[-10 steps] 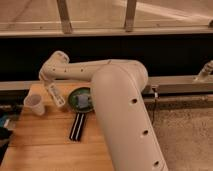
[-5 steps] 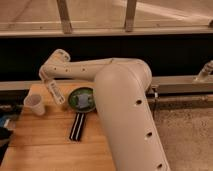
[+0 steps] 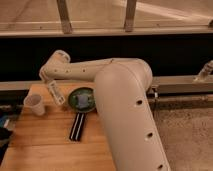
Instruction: Stand the bottle upright
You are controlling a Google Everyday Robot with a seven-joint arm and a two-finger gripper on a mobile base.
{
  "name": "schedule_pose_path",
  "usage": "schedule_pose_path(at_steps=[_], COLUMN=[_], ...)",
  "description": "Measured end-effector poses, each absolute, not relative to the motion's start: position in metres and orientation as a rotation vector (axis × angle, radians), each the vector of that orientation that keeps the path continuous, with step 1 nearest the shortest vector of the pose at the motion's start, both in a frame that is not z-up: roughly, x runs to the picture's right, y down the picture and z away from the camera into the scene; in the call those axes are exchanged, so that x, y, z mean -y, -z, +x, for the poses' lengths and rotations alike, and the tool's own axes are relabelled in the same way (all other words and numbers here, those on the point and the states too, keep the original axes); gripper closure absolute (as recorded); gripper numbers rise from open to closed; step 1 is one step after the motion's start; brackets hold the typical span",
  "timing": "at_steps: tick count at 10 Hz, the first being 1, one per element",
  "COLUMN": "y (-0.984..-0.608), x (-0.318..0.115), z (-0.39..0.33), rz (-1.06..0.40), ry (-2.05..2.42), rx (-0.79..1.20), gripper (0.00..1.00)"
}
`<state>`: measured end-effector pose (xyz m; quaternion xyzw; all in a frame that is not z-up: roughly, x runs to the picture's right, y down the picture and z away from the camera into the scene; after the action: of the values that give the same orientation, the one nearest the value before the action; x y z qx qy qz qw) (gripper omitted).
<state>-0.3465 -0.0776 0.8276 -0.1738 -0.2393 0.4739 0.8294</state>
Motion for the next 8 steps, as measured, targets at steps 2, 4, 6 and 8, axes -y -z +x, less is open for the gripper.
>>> schedule_pose_path(at_steps=[2, 4, 6, 8], y=[-0.830, -0.833, -0.836, -0.841], x=[0.083, 0.089, 0.090, 0.094], z=[-0.345, -0.347, -0.350, -0.347], rz=[-0.332, -0.311, -0.304, -0.290], ry=[-1.019, -1.020, -1.024, -1.048], rx=[0.532, 0.544, 0.549, 0.563], gripper=[1.00, 1.00, 1.00, 1.00])
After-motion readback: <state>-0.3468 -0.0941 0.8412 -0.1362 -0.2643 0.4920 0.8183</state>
